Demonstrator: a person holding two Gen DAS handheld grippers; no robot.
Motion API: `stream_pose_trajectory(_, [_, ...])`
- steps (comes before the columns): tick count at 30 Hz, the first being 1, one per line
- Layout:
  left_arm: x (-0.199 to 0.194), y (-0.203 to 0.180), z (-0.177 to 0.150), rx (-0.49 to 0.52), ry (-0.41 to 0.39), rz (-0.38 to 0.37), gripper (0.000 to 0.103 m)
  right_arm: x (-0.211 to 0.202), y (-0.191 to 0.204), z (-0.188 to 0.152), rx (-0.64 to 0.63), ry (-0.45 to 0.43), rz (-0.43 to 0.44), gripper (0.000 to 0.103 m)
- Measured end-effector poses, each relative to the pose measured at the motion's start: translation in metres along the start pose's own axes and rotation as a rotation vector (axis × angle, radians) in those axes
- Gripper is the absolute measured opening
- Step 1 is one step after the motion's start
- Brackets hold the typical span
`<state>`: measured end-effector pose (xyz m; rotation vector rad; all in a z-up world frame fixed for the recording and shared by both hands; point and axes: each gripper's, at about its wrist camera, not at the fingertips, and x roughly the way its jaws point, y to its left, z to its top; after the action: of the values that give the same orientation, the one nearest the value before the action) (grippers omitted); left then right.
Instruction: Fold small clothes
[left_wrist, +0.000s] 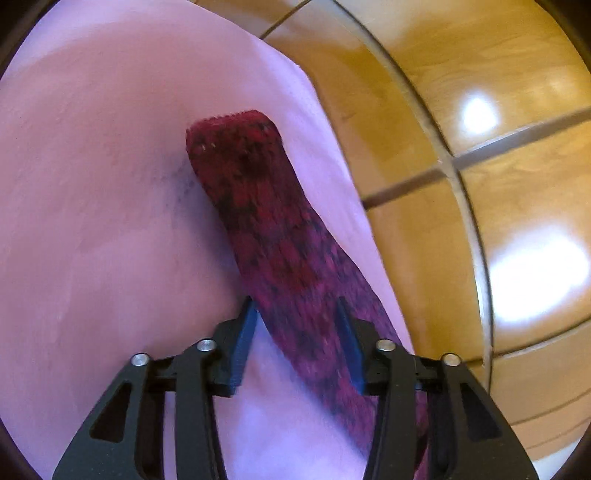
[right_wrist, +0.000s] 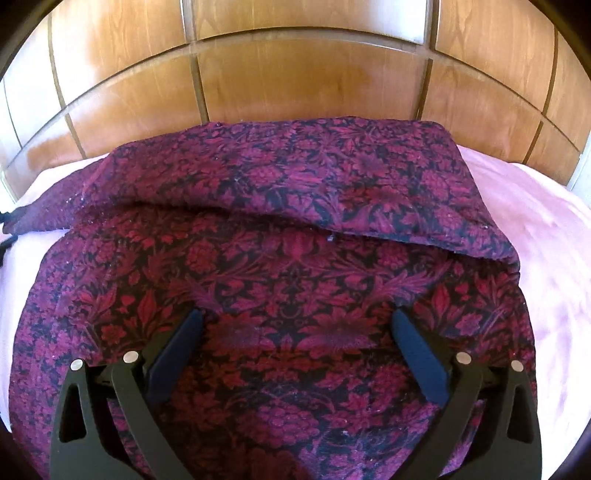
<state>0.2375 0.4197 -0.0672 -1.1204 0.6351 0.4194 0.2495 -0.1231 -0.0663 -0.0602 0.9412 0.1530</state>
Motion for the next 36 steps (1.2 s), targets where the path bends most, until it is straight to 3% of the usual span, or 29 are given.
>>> stream_pose_trajectory(1, [0.004, -0.004, 0.003, 0.02, 0.008, 0.021, 0.021, -0.002, 0.001, 0.0, -0.005, -0.001, -0.007, 0.101])
stream_pose_trajectory(3, [0.009, -0.016, 0.001, 0.071, 0.009, 0.042, 0.014, -0.002, 0.002, 0.001, -0.011, -0.006, -0.018, 0.101])
stream_pose_trajectory(5, [0.003, -0.034, -0.006, 0.148, -0.024, 0.048, 0.012, -0.002, 0.001, -0.001, -0.012, -0.01, -0.021, 0.101])
stream_pose_trajectory(8, [-0.015, -0.073, -0.028, 0.31, -0.063, -0.005, 0.012, 0.0, 0.002, -0.001, -0.01, -0.011, -0.021, 0.101])
stream_pose_trajectory(14, [-0.041, -0.16, -0.119, 0.655, -0.055, -0.163, 0.012, 0.001, 0.003, -0.001, -0.008, -0.012, -0.018, 0.101])
stream_pose_trajectory(17, [-0.036, -0.191, -0.177, 0.772, 0.031, -0.241, 0.012, 0.001, 0.003, -0.001, -0.007, -0.012, -0.016, 0.101])
stream_pose_trajectory(20, [-0.023, -0.21, -0.23, 0.875, 0.094, -0.25, 0.012, 0.0, 0.002, 0.0, -0.004, -0.013, -0.014, 0.101])
stream_pose_trajectory(23, [0.002, -0.22, -0.27, 0.923, 0.16, -0.194, 0.016, -0.001, 0.0, 0.0, 0.001, -0.015, -0.009, 0.101])
stream_pose_trajectory(25, [0.008, -0.22, -0.287, 0.952, 0.178, -0.174, 0.029, -0.001, -0.002, 0.0, 0.004, -0.016, -0.005, 0.101])
stream_pose_trajectory(26, [0.007, -0.218, -0.295, 0.965, 0.175, -0.157, 0.031, -0.002, -0.002, 0.0, 0.006, -0.017, -0.004, 0.101])
stream_pose_trajectory(29, [-0.001, -0.211, -0.297, 0.967, 0.156, -0.134, 0.032, -0.002, -0.005, 0.0, 0.012, -0.019, 0.002, 0.101])
stream_pose_trajectory(31, [-0.009, -0.204, -0.297, 0.954, 0.136, -0.135, 0.043, -0.003, -0.006, 0.0, 0.013, -0.019, 0.003, 0.101])
stream_pose_trajectory(34, [-0.027, -0.183, -0.281, 0.92, 0.096, -0.118, 0.057, -0.013, -0.013, 0.005, 0.039, -0.035, 0.013, 0.085])
stream_pose_trajectory(36, [-0.035, -0.172, -0.277, 0.913, 0.084, -0.116, 0.059, -0.024, -0.017, 0.011, 0.084, -0.059, 0.058, 0.071])
